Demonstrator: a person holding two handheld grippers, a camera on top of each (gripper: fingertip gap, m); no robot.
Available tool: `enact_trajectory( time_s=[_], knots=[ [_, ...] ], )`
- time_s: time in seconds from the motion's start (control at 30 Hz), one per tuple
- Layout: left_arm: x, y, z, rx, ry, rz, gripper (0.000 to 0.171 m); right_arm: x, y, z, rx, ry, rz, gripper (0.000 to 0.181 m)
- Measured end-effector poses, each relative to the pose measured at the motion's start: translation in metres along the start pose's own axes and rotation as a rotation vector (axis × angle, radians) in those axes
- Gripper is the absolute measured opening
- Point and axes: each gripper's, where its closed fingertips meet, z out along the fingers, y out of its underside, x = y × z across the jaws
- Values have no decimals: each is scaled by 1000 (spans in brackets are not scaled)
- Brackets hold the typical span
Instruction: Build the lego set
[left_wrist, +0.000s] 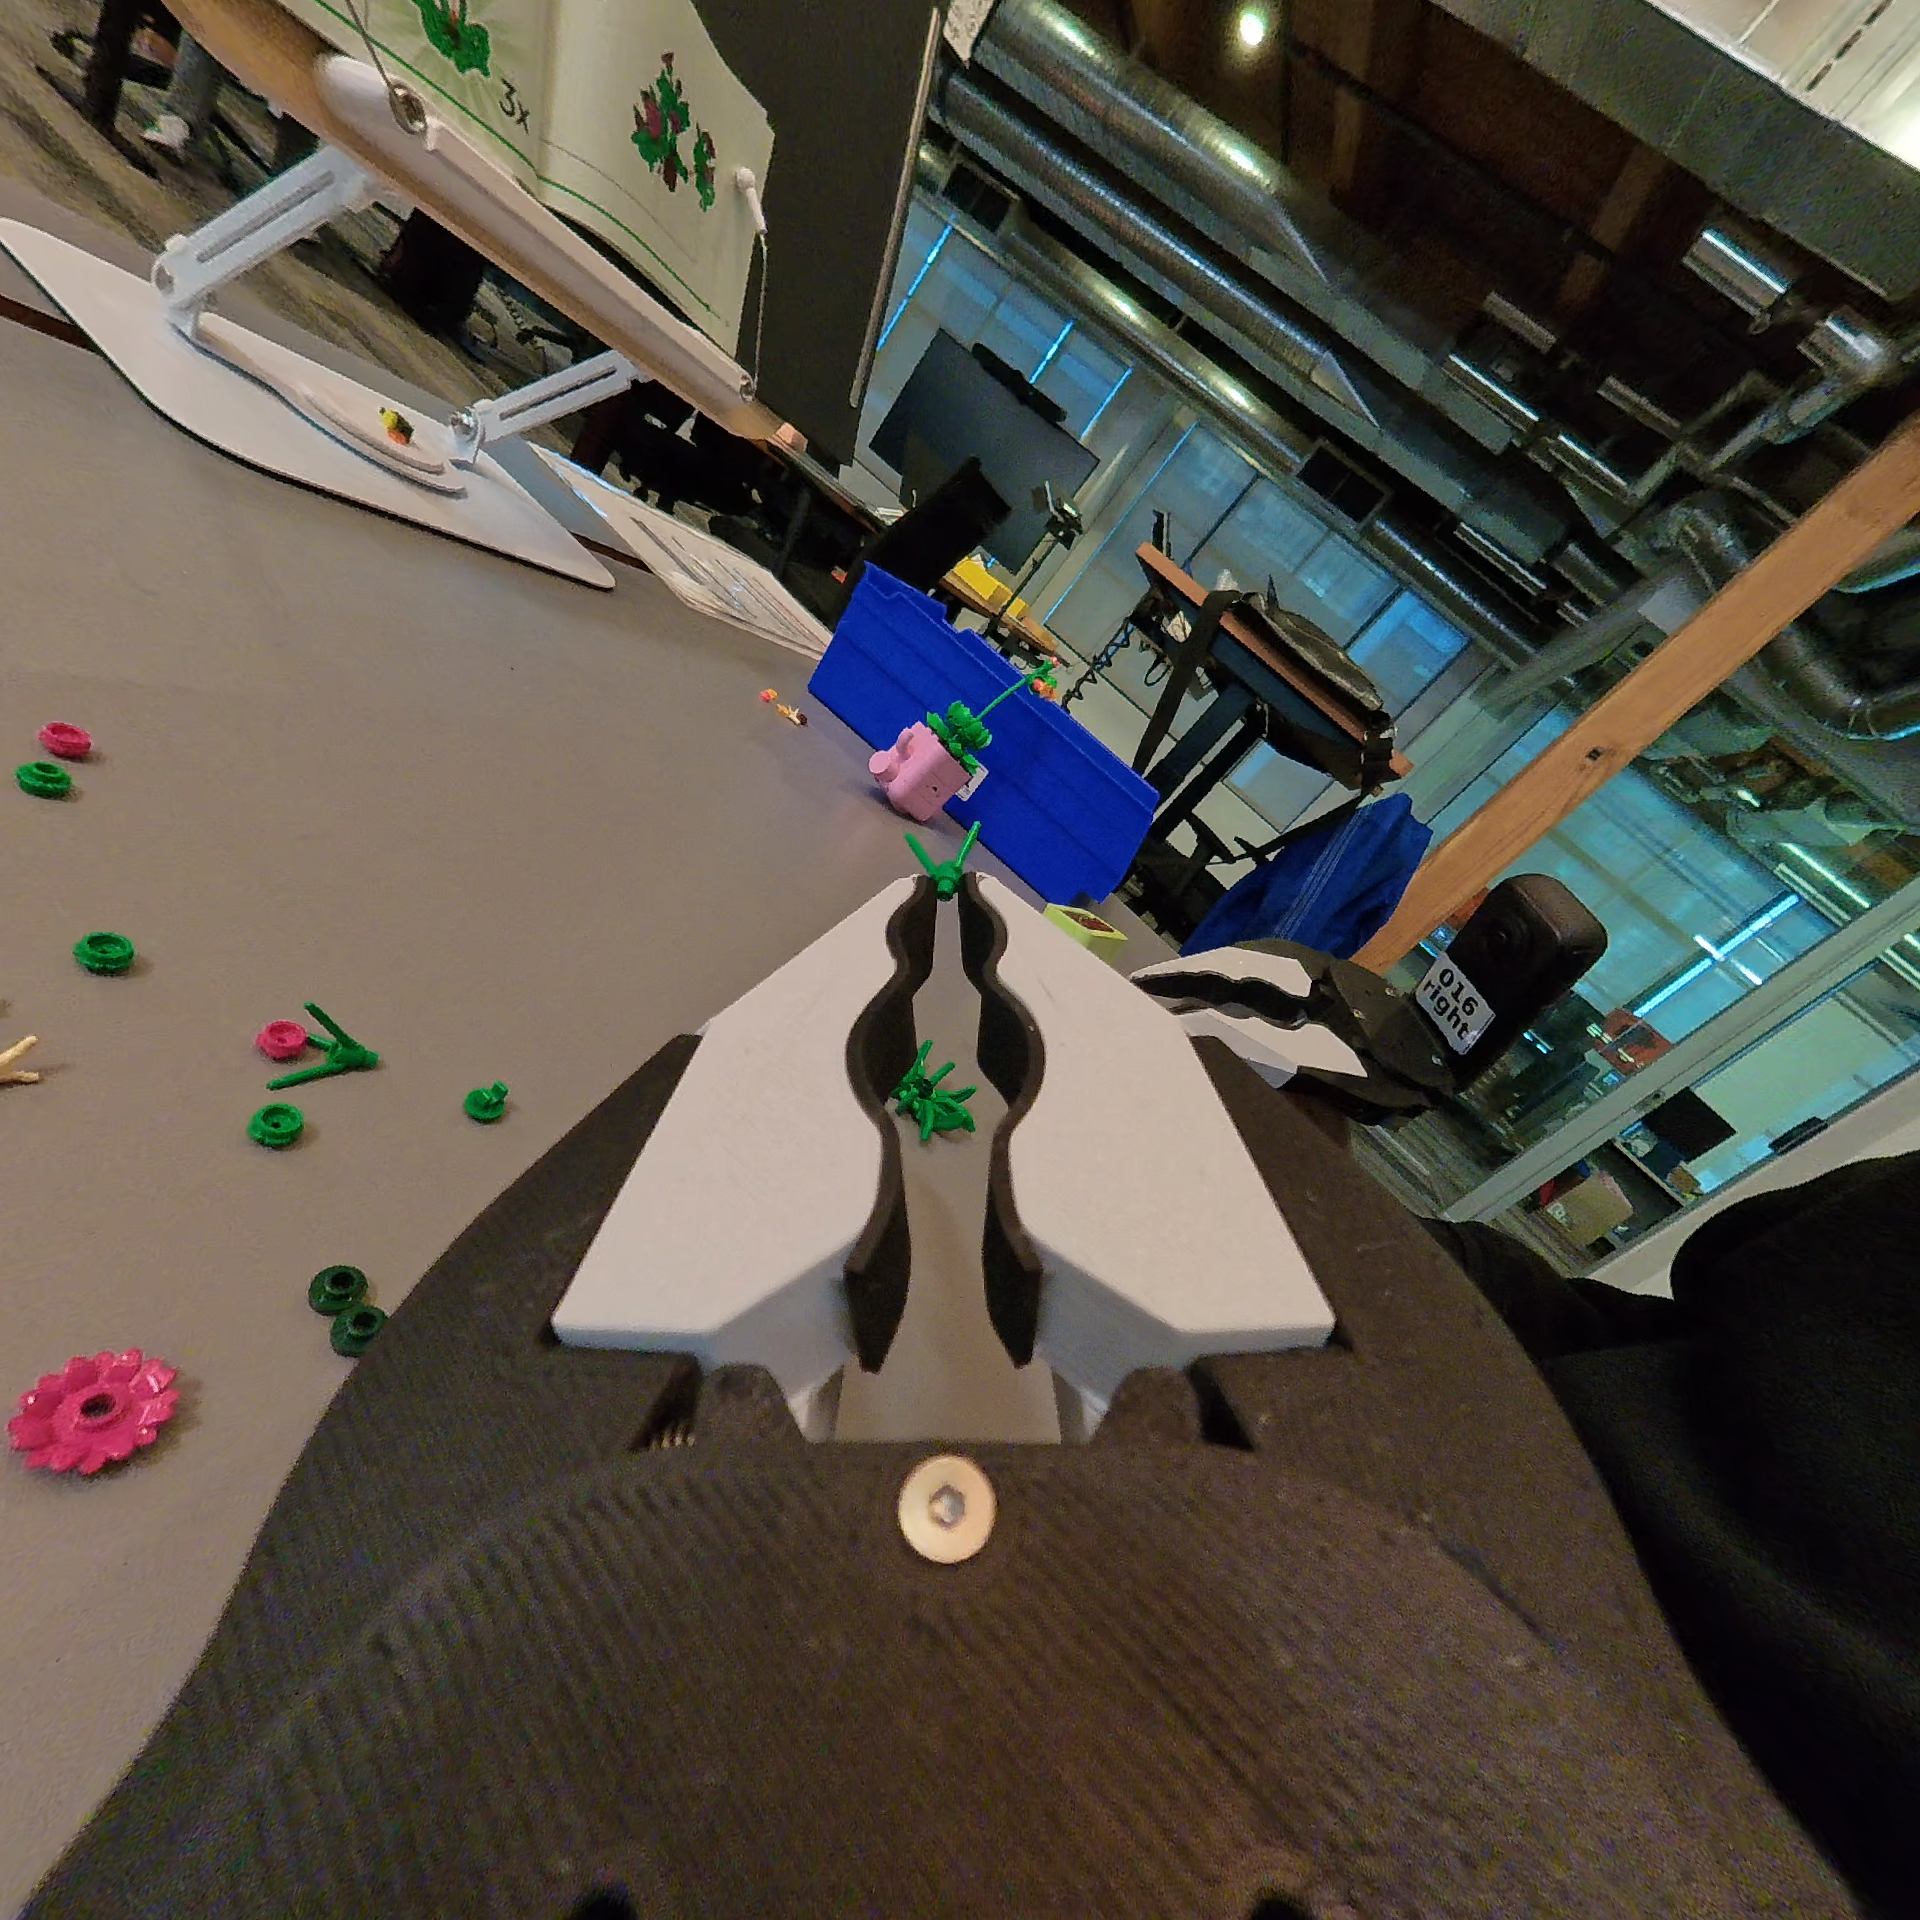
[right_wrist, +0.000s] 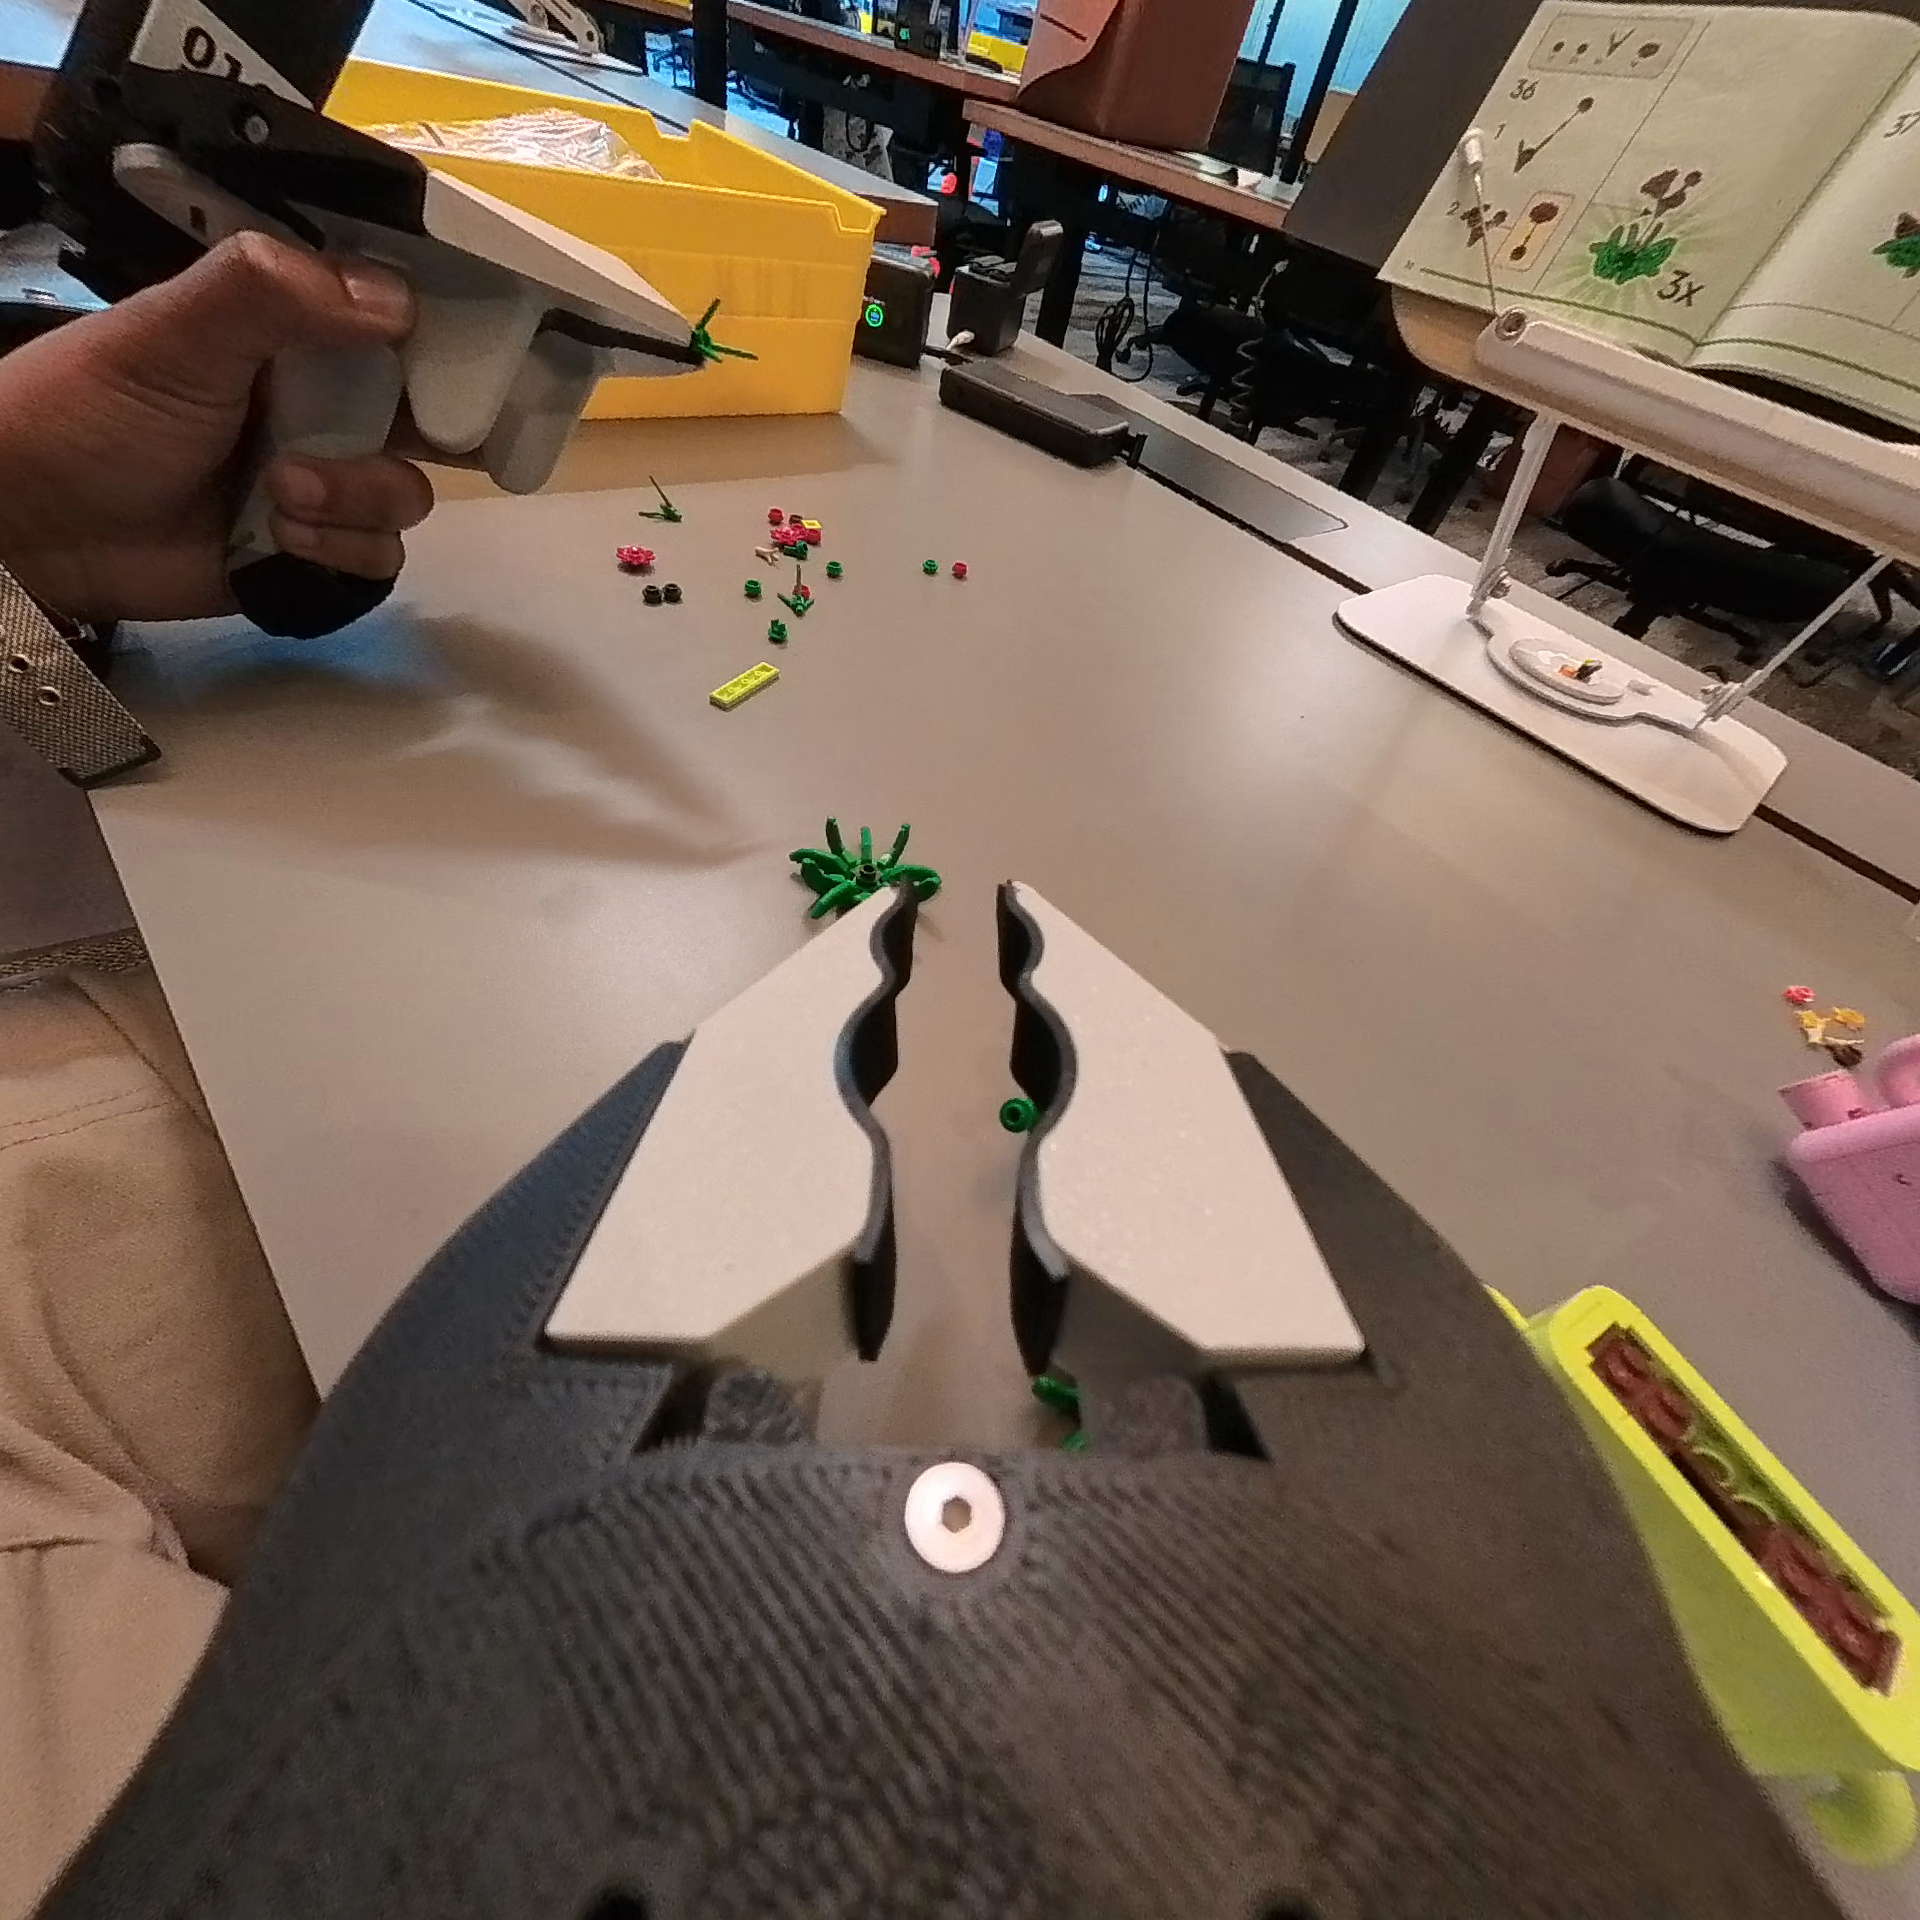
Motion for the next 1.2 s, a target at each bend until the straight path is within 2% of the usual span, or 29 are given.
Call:
enact_trajectory(
  time_s=[0.5, 0.63, 0.73, 0.8, 0.9, 1.03, 1.2],
  knots=[
    [-3, 4, 3, -19, 0, 6, 2, 1, -2, -1, 15, 21, -15, 15],
    [5, 7, 6, -33, 39, 19, 2, 7, -7, -5, 59, 77, -52, 16],
    [20, 11, 10, -58, 124, 24, 2, 6, -24, -11, 171, 99, -69, 16],
    [32, 16, 13, -85, 194, 17, 2, -9, -38, -11, 202, 28, -77, 16],
    [49, 20, 16, -101, 305, -16, 2, -39, -54, -1, 151, -109, -115, 16],
    [65, 24, 16, -121, 390, 1, 2, -63, -88, 7, 209, -168, -147, 9],
    [81, 31, 17, -159, 452, 49, 2, -75, -103, 20, 208, -250, -109, 10]
  ],
)
